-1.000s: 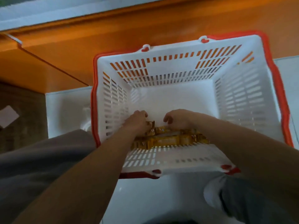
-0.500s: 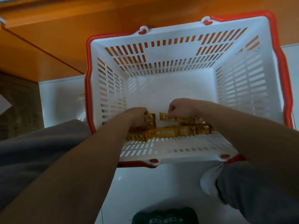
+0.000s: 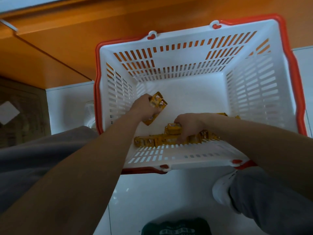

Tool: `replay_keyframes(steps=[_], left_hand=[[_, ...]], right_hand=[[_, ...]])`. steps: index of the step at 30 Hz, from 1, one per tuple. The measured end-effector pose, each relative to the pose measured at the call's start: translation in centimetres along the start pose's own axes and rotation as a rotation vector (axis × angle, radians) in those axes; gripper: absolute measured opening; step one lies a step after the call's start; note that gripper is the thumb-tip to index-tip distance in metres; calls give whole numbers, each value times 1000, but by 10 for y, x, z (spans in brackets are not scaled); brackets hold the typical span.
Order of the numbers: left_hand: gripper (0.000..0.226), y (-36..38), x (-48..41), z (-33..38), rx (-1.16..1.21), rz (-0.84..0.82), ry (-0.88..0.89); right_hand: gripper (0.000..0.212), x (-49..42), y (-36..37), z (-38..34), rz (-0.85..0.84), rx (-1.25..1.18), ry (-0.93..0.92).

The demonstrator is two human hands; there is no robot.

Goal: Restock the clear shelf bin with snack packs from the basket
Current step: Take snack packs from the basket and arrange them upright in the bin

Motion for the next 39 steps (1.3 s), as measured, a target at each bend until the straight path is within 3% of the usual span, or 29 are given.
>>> replay_keyframes(steps=[5,12,14,17,19,23,26,30,34,39], left_hand=[[68,-16,14,23,76,4,33],[71,-57,68,61,181,-21,78],[65,-77,93,77,242,-43,105],[27,-116,137,107,357,-45,187],[20,-144,171,130,389,-19,245],[39,-189,239,165,605,-18,334],[44,-214,275,178,772,70,392],[41,-224,299,183,947,150,468],[29,-220,297,185,1063,192,497],[28,-228,284,186,1148,225,496]], right_hand=[[47,26,-31,8,126,-156,23],[20,119,-84,-2,348,-401,-25],[19,156,-104,-14,419,-454,-47],[17,212,-133,-39,532,-515,-91],[13,249,-150,-59,614,-560,-136],[24,316,-171,-105,749,-747,-277],[32,352,-175,-140,789,-925,-430],[13,372,-173,-172,860,-1135,-596],[34,366,-173,-186,948,-1253,-640],[28,362,-189,-186,1004,-1297,-654]])
Point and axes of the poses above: each hand's wrist, its own x-axis away from the middle knuckle, its own y-axis out of the palm, z = x × y, the point moved 8 cm from there along -x, towards the middle knuckle, and after that the axes turned 3 degrees about -y, right-handed, at the moved point
